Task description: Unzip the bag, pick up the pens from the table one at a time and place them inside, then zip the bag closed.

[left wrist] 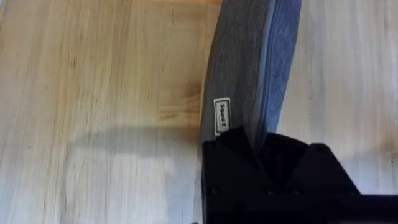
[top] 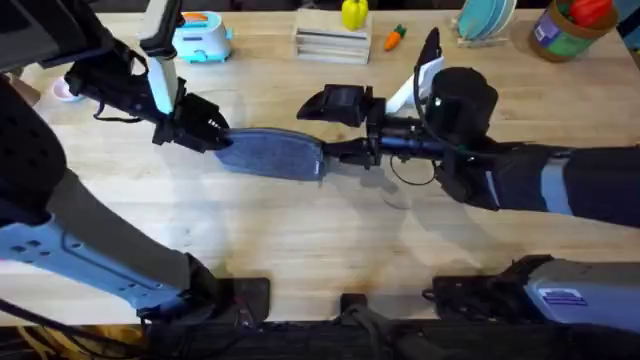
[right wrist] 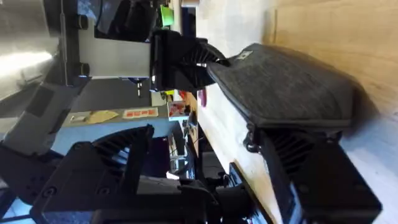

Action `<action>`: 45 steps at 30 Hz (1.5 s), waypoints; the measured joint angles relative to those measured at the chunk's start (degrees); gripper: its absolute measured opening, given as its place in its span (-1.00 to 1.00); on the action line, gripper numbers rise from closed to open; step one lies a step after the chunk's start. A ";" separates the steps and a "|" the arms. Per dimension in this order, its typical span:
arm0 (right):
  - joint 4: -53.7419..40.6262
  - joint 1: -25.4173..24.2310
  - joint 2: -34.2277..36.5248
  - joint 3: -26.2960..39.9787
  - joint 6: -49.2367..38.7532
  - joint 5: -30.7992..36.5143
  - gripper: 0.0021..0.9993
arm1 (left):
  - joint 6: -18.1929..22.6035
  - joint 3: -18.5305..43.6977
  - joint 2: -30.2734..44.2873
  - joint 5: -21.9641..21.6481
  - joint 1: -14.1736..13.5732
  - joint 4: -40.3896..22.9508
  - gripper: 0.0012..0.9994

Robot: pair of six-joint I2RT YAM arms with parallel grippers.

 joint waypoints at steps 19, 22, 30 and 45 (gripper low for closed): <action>-45.20 0.09 -8.23 13.51 -20.04 0.41 0.99 | 0.00 0.00 0.00 0.00 0.00 -0.39 -0.92; -56.47 0.19 -10.66 18.84 -27.10 3.80 0.99 | 0.00 0.00 -0.01 0.00 0.00 -0.39 -0.92; -77.89 2.52 -19.94 30.50 -39.20 18.41 1.00 | 0.00 0.00 0.00 0.00 0.00 -0.39 -0.92; -84.40 22.05 -20.64 31.80 -38.79 43.26 1.00 | 0.00 0.00 0.00 0.00 0.00 -0.42 -0.92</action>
